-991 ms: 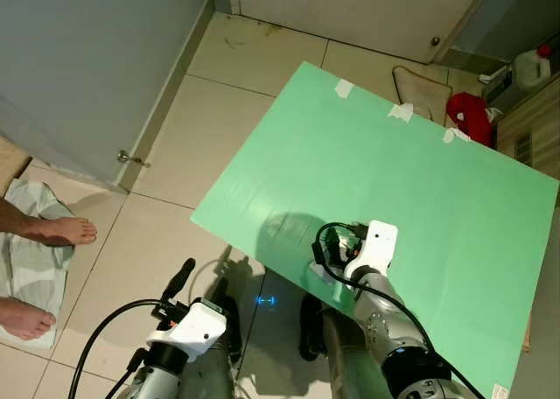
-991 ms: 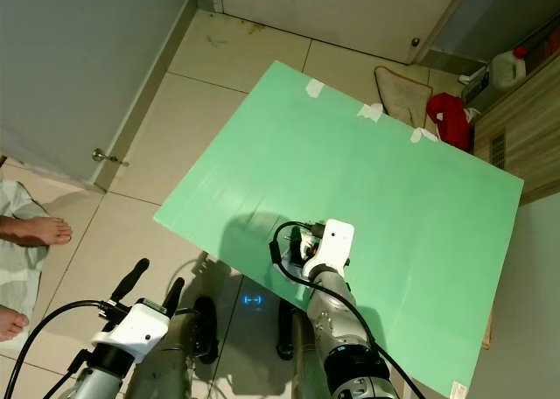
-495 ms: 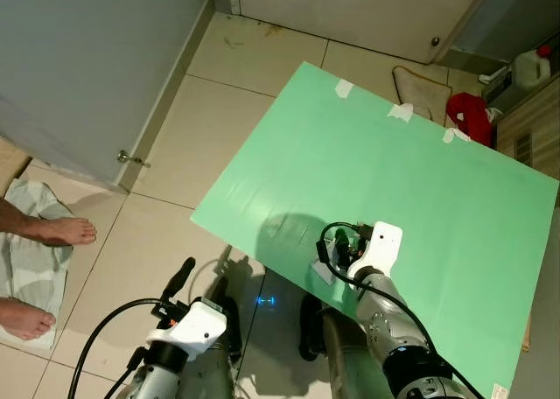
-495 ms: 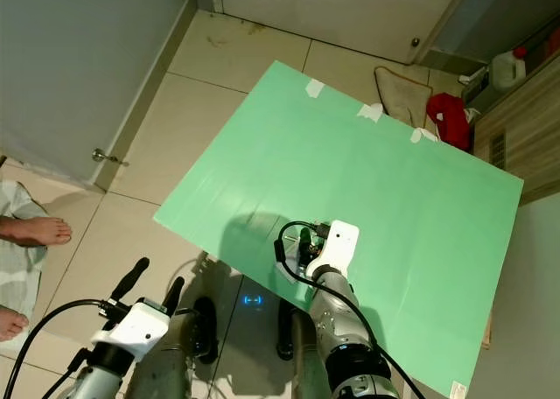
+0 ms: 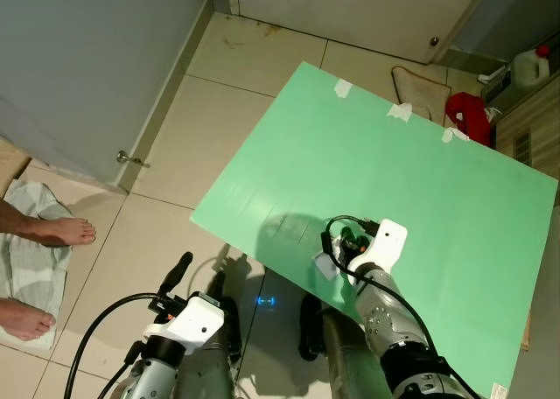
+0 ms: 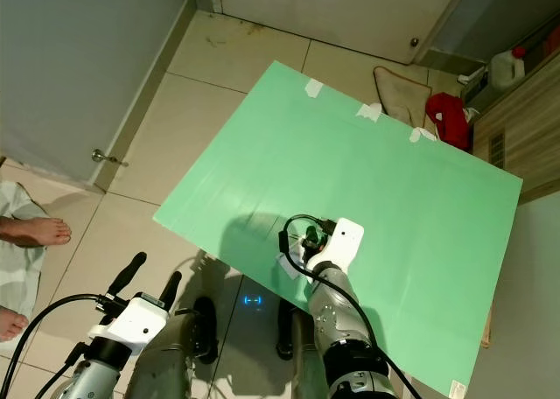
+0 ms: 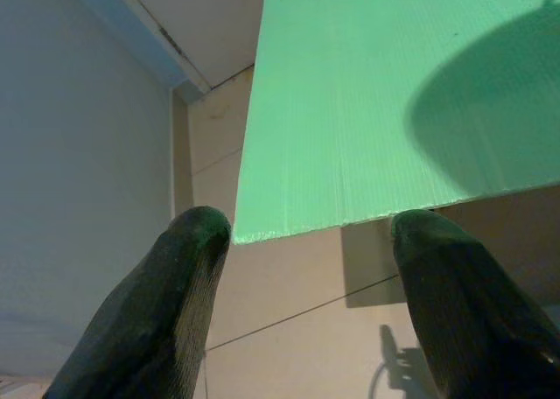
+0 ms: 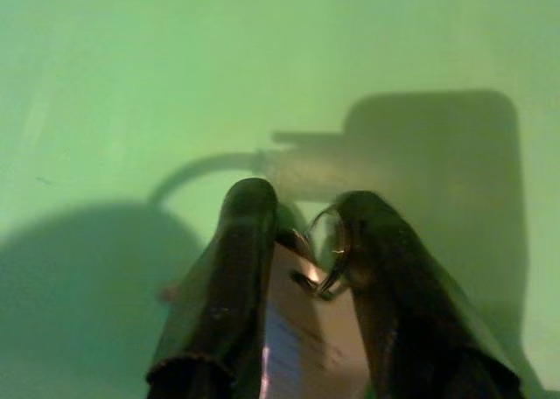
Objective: Hang keys on a hook
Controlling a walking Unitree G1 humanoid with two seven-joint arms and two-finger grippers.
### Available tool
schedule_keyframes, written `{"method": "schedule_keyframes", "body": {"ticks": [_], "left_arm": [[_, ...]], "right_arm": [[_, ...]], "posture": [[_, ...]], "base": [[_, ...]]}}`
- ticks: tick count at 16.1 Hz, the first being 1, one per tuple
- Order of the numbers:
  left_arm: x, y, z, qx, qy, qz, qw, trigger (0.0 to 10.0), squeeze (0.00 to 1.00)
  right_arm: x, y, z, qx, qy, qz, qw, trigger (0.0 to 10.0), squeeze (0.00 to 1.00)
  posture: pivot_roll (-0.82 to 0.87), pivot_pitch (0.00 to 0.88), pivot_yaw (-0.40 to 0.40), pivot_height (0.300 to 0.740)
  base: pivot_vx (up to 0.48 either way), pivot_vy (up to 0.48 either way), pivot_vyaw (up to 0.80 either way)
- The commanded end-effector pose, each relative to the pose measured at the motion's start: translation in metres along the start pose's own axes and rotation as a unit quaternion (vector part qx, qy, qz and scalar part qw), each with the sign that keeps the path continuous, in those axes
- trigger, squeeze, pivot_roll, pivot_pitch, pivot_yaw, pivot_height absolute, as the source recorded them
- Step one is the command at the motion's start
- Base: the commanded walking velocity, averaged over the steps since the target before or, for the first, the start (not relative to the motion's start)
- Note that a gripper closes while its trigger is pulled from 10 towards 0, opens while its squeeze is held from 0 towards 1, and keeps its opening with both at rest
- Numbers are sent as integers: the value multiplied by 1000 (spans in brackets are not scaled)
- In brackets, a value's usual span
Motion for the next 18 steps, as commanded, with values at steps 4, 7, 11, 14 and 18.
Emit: {"method": "schedule_keyframes", "body": {"ticks": [4,7,11,14,18], "left_arm": [[-5,4,11,-26,18,-23,999,10000,0],[-5,-2,13,-25,45,-36,998,10000,0],[-14,-13,18,-26,83,-66,994,10000,0],[-15,-39,19,-14,110,-67,992,10000,0],[-10,-40,25,-26,124,-61,990,10000,0]], "right_arm": [[18,4,-11,54,32,26,998,0,0],[26,5,-8,59,35,34,997,0,0],[28,6,-16,92,94,37,991,314,0],[24,-2,-18,70,127,35,989,10000,306],[20,-7,-10,48,138,16,989,10000,1000]], "posture": [[148,341,-68,722],[145,325,-72,722],[110,277,-59,722],[-60,222,-2,722],[-18,243,-8,722]], "base": [[0,0,0],[0,0,0],[0,0,0],[0,0,0],[0,0,0]]}}
Point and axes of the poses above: a point about 5 cm out from each wrist's last joint towards the gripper, its own y axis pointing back from the gripper into the wrist, its own x axis along the axis of the wrist's last joint, z = x × y, the point moved 1 cm from there along -y, pointing out of the wrist towards the gripper, and after that the axes turned 3 degrees about -y, right-handed, at the moved point
